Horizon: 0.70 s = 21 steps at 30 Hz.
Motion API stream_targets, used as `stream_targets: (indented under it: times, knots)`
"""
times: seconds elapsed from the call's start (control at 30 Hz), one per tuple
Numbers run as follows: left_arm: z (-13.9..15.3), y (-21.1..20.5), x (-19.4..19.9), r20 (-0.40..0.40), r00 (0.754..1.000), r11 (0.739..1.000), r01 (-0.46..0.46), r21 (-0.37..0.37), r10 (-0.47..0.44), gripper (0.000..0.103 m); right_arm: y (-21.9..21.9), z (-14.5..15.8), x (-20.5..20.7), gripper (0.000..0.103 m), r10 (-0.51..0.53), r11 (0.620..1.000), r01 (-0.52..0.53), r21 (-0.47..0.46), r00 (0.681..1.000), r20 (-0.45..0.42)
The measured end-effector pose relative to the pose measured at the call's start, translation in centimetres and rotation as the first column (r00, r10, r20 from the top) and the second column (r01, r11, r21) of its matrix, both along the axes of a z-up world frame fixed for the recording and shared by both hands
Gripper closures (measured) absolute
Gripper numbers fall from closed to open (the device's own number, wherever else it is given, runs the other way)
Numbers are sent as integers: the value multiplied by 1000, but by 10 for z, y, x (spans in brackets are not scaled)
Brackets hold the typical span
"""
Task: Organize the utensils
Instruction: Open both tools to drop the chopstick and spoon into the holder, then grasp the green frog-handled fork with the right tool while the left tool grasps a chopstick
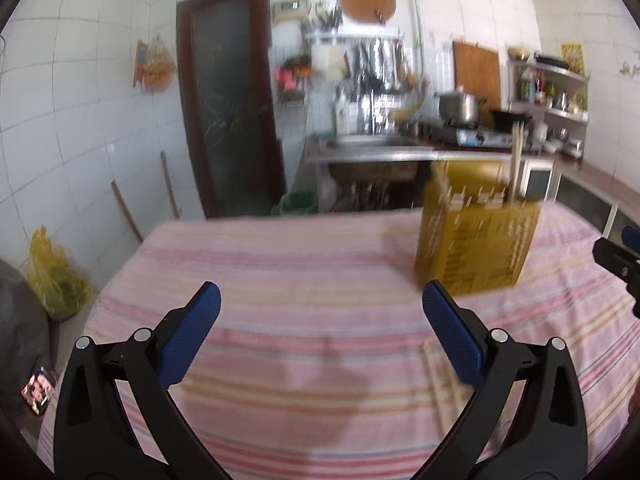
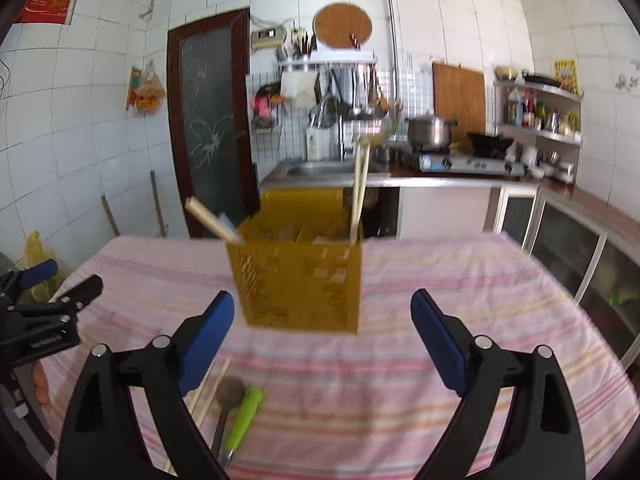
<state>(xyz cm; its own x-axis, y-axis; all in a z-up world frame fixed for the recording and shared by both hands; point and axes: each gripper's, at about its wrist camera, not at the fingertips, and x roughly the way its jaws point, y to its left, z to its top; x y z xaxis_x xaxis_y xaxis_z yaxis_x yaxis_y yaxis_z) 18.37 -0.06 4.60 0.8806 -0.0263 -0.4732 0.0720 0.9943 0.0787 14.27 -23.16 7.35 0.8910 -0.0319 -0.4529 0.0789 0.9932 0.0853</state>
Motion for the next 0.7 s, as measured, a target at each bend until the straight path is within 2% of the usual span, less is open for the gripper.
stream_targets:
  times: [0.23, 0.43, 0.5, 0.53, 0.7]
  knots:
    - [-40, 15, 17, -107, 994, 999, -31, -10, 30, 5, 13, -49, 15, 15, -16, 999, 12, -41, 994, -106]
    - [-67, 13, 35, -174, 984, 999, -47, 16, 49, 5, 19, -76, 29, 16, -13, 999, 6, -37, 981, -193]
    - [-74, 12, 41, -197, 979, 999, -52, 5, 52, 5, 26, -80, 34, 19, -2, 999, -10, -53, 975, -222]
    - [-75, 12, 44, -209, 976, 999, -54, 0, 53, 5, 30, -82, 36, 26, 1, 998, -16, -59, 971, -241]
    - [-84, 20, 51, -257, 964, 997, -75, -37, 63, 5, 45, -91, 41, 35, 36, 999, -42, -12, 949, -314]
